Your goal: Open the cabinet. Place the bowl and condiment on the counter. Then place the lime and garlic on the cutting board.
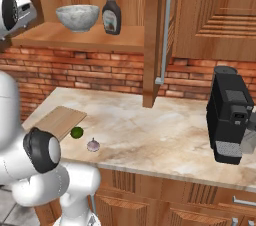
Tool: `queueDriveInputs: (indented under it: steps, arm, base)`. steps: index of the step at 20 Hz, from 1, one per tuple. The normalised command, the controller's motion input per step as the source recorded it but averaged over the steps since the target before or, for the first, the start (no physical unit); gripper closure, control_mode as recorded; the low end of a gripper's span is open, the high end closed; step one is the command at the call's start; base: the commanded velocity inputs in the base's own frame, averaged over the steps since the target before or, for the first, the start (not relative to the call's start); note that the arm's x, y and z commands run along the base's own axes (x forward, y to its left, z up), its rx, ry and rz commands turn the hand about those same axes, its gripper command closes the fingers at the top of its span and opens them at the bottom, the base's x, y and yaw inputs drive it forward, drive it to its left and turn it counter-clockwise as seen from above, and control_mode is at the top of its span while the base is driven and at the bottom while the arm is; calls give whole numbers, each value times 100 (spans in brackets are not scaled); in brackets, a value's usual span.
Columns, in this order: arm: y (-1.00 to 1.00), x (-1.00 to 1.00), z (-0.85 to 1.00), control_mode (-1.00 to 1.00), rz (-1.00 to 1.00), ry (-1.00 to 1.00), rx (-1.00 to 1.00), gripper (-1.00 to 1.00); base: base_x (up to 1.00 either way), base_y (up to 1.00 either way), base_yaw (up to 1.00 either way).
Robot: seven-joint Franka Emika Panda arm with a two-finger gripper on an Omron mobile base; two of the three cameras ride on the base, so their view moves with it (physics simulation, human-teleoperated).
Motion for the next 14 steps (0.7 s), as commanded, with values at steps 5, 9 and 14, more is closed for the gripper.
queueDriveInputs:
  steps: [5,9,14]
  arm:
    - [-31,58,2,-100,-9,-45,-27,-100]
    - [-37,78,16,-100,-19,-23,-17,-100]
    - [0,69,23,-100,-18,-3,-3,-100]
  base:
    - [0,0,0]
    - [0,0,0]
    - [0,0,0]
